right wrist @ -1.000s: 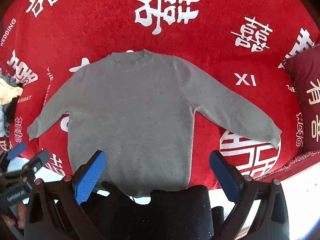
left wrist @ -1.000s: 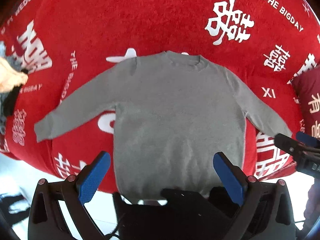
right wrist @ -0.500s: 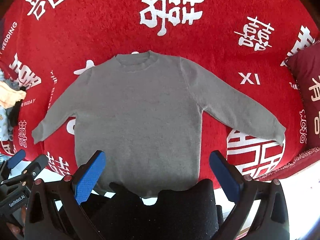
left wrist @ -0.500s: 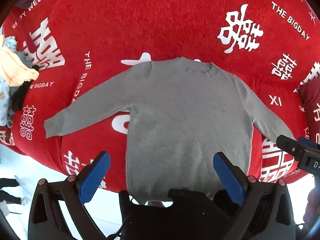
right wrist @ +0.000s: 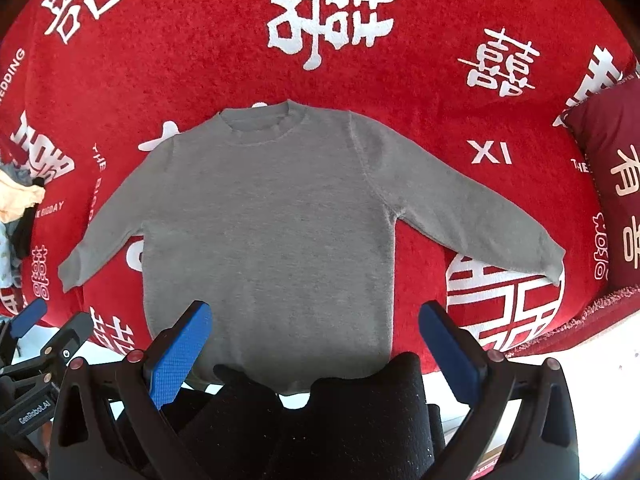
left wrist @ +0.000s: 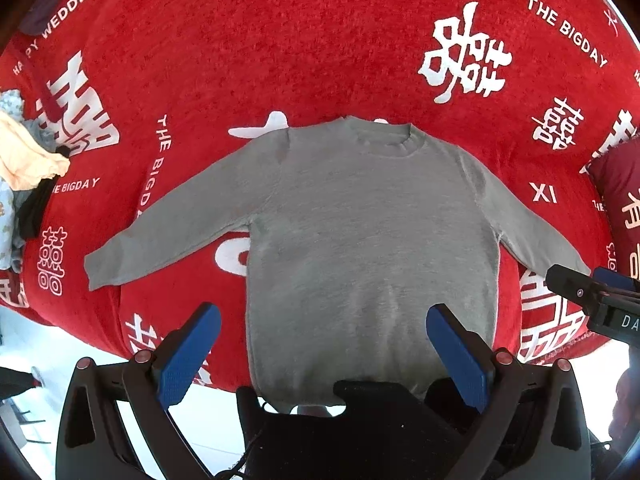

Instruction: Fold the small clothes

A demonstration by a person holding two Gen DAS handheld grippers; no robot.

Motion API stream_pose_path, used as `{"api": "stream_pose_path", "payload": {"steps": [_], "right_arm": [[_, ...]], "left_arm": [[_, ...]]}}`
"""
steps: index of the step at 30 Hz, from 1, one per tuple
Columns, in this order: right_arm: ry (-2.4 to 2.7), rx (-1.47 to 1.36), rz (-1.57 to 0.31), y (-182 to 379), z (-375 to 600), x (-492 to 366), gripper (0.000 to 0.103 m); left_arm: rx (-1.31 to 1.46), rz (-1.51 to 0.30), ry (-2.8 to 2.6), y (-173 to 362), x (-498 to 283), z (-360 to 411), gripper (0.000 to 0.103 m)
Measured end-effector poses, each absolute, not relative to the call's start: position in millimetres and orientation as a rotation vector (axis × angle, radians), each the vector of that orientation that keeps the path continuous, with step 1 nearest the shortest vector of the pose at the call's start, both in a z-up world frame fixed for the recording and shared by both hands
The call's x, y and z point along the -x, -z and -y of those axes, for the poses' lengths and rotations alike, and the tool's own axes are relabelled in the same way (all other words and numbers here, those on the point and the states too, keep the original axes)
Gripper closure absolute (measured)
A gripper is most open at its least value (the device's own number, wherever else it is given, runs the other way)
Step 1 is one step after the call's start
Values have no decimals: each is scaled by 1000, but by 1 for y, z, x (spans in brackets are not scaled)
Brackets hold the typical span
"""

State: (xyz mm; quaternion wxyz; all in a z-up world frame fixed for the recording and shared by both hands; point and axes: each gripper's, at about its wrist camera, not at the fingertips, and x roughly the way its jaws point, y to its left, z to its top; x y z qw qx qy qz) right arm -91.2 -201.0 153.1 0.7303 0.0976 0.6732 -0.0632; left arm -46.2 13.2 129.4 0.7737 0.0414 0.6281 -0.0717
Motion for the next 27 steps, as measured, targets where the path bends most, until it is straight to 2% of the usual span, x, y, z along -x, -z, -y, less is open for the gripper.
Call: {"api": "stream_pose_path", "payload": {"steps": [27], "right_arm": [[163, -247, -1486, -151, 201, 88, 0]], "left_arm": [[-159, -1351, 152, -129, 35, -10, 0]]}}
